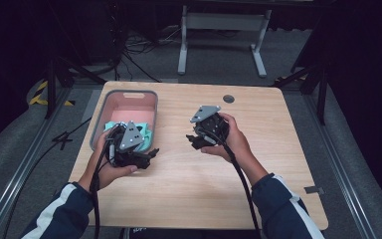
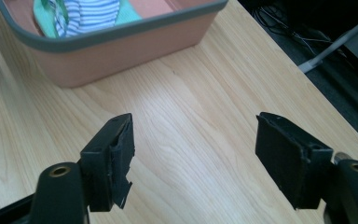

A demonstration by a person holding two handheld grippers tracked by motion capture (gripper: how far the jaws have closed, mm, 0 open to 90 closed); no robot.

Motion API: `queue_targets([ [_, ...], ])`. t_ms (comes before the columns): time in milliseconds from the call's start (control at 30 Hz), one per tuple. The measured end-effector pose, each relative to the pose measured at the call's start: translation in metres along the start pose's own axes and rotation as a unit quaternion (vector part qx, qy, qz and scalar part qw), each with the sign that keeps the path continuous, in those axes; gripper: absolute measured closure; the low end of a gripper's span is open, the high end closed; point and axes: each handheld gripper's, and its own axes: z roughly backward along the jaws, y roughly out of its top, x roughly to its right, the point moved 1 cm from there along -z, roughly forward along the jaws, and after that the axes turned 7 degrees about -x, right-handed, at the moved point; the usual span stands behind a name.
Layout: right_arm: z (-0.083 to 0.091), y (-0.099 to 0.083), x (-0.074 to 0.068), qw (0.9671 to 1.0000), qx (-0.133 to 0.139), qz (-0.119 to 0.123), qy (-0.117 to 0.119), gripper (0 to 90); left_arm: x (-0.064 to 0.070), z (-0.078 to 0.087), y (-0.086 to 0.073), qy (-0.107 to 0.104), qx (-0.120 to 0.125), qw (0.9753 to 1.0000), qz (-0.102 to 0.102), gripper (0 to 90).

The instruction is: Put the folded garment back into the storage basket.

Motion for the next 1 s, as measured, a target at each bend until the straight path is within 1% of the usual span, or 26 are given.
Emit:
queue_targets([
  [133,0.006,-0.011,0.002,1.0000,-0.004,0.001,-0.001,29.2,0.012,-0.005,0.000,-0.006,-0.001,0.9999,-0.013,18.6],
  [167,0.008,-0.015,0.002,1.0000,-0.005,-0.003,0.001,29.2,0.015,-0.006,-0.001,-0.008,-0.001,0.9998,-0.016,18.4],
  [200,0.008,-0.015,0.002,1.0000,-0.005,-0.003,0.001,29.2,0.015,-0.006,-0.001,-0.008,-0.001,0.9998,-0.016,18.1],
  [233,0.010,-0.018,0.003,1.0000,-0.005,-0.002,0.000,29.3,0.018,-0.007,-0.001,-0.009,-0.001,0.9998,-0.018,18.1],
  [300,0.013,-0.029,0.004,1.0000,-0.008,-0.004,-0.002,29.3,0.024,-0.012,-0.002,-0.020,-0.006,0.9995,-0.026,18.2],
  [333,0.013,-0.032,0.004,0.9999,-0.009,-0.004,-0.003,29.3,0.024,-0.012,-0.002,-0.020,-0.006,0.9995,-0.026,18.2],
  [367,0.013,-0.032,0.004,0.9999,-0.009,-0.004,-0.003,29.3,0.027,-0.014,-0.003,-0.023,-0.008,0.9993,-0.028,18.2],
  [400,0.014,-0.036,0.004,0.9999,-0.009,-0.005,-0.004,29.3,0.030,-0.016,-0.004,-0.028,-0.011,0.9991,-0.031,18.3],
  [533,0.016,-0.050,0.005,0.9999,-0.013,-0.009,-0.004,29.2,0.039,-0.024,-0.008,-0.037,-0.019,0.9983,-0.042,18.6],
  [567,0.016,-0.053,0.005,0.9998,-0.015,-0.012,-0.003,29.2,0.041,-0.026,-0.008,-0.041,-0.025,0.9978,-0.046,18.5],
  [600,0.017,-0.056,0.005,0.9998,-0.015,-0.013,-0.004,29.2,0.043,-0.028,-0.009,-0.040,-0.025,0.9977,-0.048,18.5],
  [633,0.017,-0.059,0.006,0.9998,-0.015,-0.012,-0.004,29.2,0.046,-0.031,-0.011,-0.045,-0.027,0.9975,-0.048,18.5],
  [700,0.017,-0.065,0.006,0.9998,-0.017,-0.013,-0.003,29.0,0.048,-0.035,-0.013,-0.048,-0.035,0.9967,-0.054,18.5],
  [733,0.018,-0.069,0.006,0.9997,-0.020,-0.012,-0.005,29.0,0.048,-0.035,-0.013,-0.048,-0.035,0.9967,-0.054,18.5],
  [767,0.018,-0.073,0.005,0.9996,-0.022,-0.016,-0.004,28.9,0.051,-0.040,-0.016,-0.051,-0.037,0.9965,-0.055,18.6],
  [800,0.018,-0.076,0.005,0.9996,-0.023,-0.016,-0.003,28.8,0.052,-0.041,-0.017,-0.053,-0.039,0.9960,-0.060,18.6],
  [833,0.018,-0.080,0.005,0.9996,-0.023,-0.017,-0.007,28.4,0.053,-0.043,-0.018,-0.055,-0.040,0.9958,-0.062,18.6],
  [967,0.018,-0.095,0.004,0.9995,-0.026,-0.016,-0.006,27.4,0.057,-0.049,-0.023,-0.061,-0.045,0.9948,-0.068,18.4],
  [1000,0.019,-0.098,0.004,0.9995,-0.027,-0.017,-0.006,27.3,0.058,-0.051,-0.024,-0.063,-0.047,0.9946,-0.067,18.2],
])
